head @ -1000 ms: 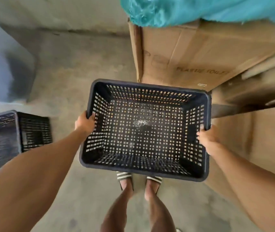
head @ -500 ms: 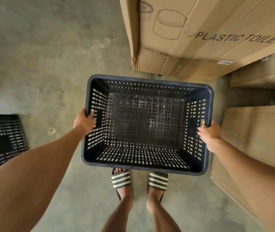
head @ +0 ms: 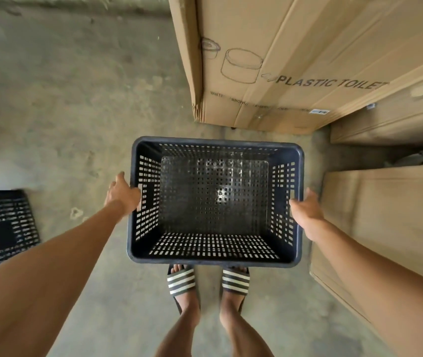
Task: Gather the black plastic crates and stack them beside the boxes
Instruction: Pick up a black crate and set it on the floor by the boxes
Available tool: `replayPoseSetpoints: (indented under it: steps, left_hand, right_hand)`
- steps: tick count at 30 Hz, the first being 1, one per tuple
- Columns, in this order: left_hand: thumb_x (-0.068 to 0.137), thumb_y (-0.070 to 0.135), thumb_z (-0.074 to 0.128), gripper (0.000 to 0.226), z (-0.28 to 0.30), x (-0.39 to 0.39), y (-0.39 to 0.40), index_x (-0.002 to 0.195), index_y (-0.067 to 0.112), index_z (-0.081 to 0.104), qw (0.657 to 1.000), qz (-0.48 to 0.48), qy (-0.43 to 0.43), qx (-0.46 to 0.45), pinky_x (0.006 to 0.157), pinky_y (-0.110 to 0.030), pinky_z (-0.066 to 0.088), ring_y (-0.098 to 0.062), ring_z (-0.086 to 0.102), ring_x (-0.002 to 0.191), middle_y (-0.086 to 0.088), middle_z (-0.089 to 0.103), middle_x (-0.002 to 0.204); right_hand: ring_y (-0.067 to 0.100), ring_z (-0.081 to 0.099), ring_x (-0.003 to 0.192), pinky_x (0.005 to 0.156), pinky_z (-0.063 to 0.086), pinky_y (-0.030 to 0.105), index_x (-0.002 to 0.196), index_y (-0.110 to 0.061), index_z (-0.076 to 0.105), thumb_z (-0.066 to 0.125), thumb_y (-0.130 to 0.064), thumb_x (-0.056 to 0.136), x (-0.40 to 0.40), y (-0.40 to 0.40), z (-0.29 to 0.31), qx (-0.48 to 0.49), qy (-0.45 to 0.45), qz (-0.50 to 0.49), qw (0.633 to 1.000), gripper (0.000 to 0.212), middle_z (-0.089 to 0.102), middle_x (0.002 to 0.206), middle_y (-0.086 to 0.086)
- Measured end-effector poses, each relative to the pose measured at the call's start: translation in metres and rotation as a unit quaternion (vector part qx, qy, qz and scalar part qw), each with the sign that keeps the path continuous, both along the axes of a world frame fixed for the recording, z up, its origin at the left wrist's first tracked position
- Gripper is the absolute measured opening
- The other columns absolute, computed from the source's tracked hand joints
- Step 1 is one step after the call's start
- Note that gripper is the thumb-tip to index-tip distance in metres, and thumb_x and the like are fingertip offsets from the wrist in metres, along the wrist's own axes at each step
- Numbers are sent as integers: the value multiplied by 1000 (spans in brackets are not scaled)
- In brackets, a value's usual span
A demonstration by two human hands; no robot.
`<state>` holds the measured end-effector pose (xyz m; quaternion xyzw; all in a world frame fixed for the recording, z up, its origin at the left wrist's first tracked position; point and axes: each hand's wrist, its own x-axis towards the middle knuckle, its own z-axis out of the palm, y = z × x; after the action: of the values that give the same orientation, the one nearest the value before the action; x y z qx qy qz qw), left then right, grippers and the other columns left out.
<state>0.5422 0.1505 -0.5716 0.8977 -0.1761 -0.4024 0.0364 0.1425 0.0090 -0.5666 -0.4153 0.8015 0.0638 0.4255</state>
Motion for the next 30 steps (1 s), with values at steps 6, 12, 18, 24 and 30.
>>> replayPoseSetpoints:
  steps: [6,12,18,24,30]
  left_hand:
    - [97,22,48,62,142,-23,-50,153,15,25,993,-57,6,-108,98,-45,41,-39,45,132,-18,43,149]
    - [98,24,49,53,322,-21,-122,149,15,36,967,-50,-1,-250,102,-43,44,-37,54,123,-16,51,144]
    - [97,19,48,49,510,-4,-201,144,8,40,899,-33,-85,-429,103,-45,39,-39,50,123,-23,52,136]
    - [97,21,49,53,631,-6,-279,147,11,35,884,-83,-57,-458,100,-43,43,-38,51,124,-21,44,145]
    - [94,16,52,65,658,-3,-352,153,9,24,895,-134,-69,-419,102,-48,43,-43,47,127,-25,40,147]
  right_hand:
    - [30,30,146,114,29,42,158,-18,15,45,-31,102,22,-9,145,-22,-64,30,997,64,24,163,7]
    - [27,41,140,111,36,37,153,-20,30,48,-34,100,44,-17,317,-121,-103,65,985,57,35,158,7]
    - [3,62,103,87,46,12,123,-22,59,46,-29,102,63,-43,487,-288,-170,166,927,27,64,128,-2]
    - [19,67,75,65,51,37,95,-28,65,50,-26,98,83,-103,650,-505,-202,177,820,15,70,78,0]
    - [32,38,124,98,30,48,127,-25,55,58,-24,85,49,-220,711,-659,160,91,729,43,48,135,9]
